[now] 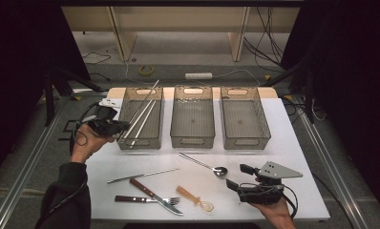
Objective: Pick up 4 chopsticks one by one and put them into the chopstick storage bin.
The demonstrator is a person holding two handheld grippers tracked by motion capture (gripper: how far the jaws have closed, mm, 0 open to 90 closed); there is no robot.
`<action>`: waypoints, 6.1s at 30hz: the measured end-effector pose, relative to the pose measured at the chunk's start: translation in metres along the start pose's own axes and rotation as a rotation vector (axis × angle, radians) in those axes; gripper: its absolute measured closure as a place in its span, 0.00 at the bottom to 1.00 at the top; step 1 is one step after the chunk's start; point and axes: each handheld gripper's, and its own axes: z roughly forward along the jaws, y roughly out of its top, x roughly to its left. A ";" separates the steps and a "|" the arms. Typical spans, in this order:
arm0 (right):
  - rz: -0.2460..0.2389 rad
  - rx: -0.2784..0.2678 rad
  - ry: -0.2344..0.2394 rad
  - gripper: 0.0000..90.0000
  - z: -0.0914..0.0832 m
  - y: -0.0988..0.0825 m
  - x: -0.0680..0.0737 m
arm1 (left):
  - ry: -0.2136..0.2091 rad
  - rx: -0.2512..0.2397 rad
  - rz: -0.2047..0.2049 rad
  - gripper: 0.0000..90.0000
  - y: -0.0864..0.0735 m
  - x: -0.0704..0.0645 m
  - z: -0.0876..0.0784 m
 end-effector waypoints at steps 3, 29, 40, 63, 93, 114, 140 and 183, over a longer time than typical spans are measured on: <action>0.001 0.002 -0.001 0.27 0.000 0.000 0.000 | 0.016 -0.017 -0.013 0.94 0.001 0.004 0.002; 0.002 0.007 -0.001 0.27 0.001 -0.001 -0.001 | 0.100 -0.042 -0.089 0.94 -0.005 0.025 0.040; -0.002 0.006 0.000 0.27 0.001 -0.001 0.000 | 0.108 -0.020 -0.087 0.94 -0.011 0.023 0.049; 0.001 0.008 0.000 0.27 0.001 -0.001 0.000 | 0.129 0.038 -0.124 0.92 -0.019 0.022 0.065; -0.007 0.006 0.005 0.27 0.000 0.000 0.001 | -0.012 0.169 0.052 0.27 -0.022 -0.033 0.014; -0.004 0.007 0.006 0.27 0.000 0.000 0.002 | -0.048 0.314 0.189 0.22 -0.035 -0.075 0.031; -0.006 0.006 0.010 0.27 0.000 0.000 0.002 | -0.112 0.517 0.293 0.50 -0.051 -0.090 0.059; -0.006 0.007 0.005 0.27 0.000 0.000 0.002 | -0.153 0.589 0.328 0.83 -0.064 -0.085 0.066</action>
